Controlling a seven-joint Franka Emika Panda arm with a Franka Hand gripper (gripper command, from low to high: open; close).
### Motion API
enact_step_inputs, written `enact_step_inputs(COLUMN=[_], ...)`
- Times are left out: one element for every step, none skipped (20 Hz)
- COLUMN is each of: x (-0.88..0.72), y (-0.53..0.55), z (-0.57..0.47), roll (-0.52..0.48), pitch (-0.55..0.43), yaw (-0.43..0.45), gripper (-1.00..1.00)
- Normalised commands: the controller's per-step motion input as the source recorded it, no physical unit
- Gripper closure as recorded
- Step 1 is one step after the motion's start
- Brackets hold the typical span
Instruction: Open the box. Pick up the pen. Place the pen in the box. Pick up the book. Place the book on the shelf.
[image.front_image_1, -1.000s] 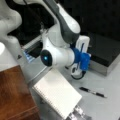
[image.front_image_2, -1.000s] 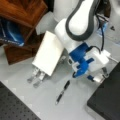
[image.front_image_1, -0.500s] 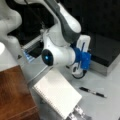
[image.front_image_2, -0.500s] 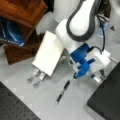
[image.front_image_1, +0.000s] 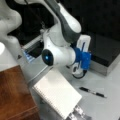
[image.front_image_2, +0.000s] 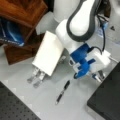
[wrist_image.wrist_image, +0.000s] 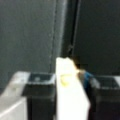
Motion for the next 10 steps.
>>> enact_step_inputs(x=[0.1, 0.11, 0.12, 0.12, 0.12, 0.11, 0.11, 0.11, 0.1, 0.11], y=[0.05, 0.07, 0.09, 0.11, 0.13, 0.16, 0.19, 0.23, 0.25, 0.27], z=[0.17, 0.22, 0.27, 0.33, 0.38, 0.44, 0.47, 0.52, 0.51, 0.5], roll=[0.059, 0.046, 0.029, 0.014, 0.001, -0.013, -0.035, -0.076, -0.094, -0.111], pitch=[0.007, 0.013, 0.027, 0.04, 0.05, 0.055, 0.053, 0.043, 0.042, 0.031], yaw=[-0.056, -0.057, -0.052, -0.039, -0.019, 0.004, 0.025, 0.028, 0.029, 0.033], gripper=[1.0, 1.0, 1.0, 1.0, 1.0, 1.0, 1.0, 1.0, 1.0, 1.0])
